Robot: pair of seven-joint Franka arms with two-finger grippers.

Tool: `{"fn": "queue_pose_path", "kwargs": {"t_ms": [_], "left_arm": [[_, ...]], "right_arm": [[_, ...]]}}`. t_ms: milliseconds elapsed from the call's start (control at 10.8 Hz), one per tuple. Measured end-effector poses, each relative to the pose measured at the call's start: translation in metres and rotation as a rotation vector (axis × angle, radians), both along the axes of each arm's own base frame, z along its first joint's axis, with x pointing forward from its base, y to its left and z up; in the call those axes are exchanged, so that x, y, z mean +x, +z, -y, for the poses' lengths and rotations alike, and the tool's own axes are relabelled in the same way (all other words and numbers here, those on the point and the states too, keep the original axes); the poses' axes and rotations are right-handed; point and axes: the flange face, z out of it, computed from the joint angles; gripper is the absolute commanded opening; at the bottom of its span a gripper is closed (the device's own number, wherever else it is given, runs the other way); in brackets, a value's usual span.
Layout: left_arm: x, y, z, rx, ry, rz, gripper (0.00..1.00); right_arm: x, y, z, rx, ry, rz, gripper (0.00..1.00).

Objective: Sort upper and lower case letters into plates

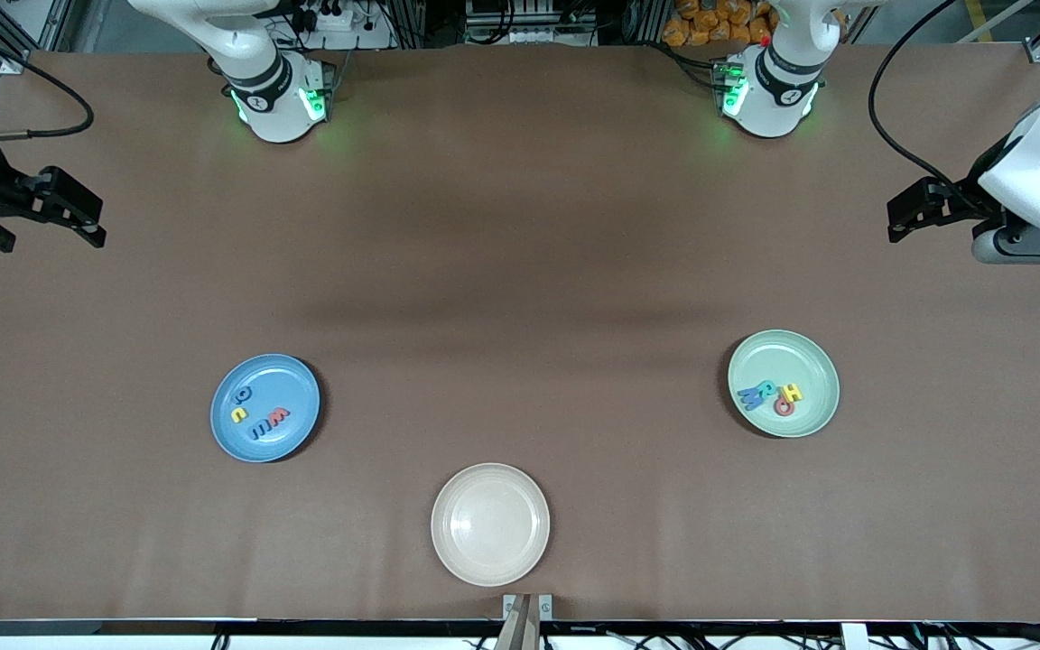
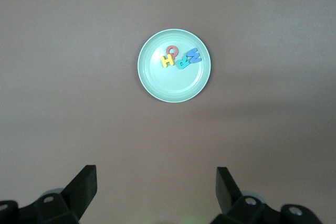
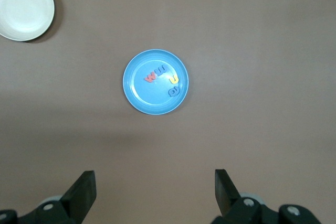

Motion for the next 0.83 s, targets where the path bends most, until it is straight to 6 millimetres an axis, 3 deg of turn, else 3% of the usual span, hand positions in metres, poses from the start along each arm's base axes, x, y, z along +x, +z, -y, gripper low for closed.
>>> {"fn": "queue_pose_path", "kwargs": {"t_ms": [835], "left_arm": [[-0.014, 0.016, 0.002, 0.004, -0.003, 0.004, 1.00]], "right_arm": [[0.000, -0.002, 0.004, 0.013, -0.014, -0.010, 1.00]]}}
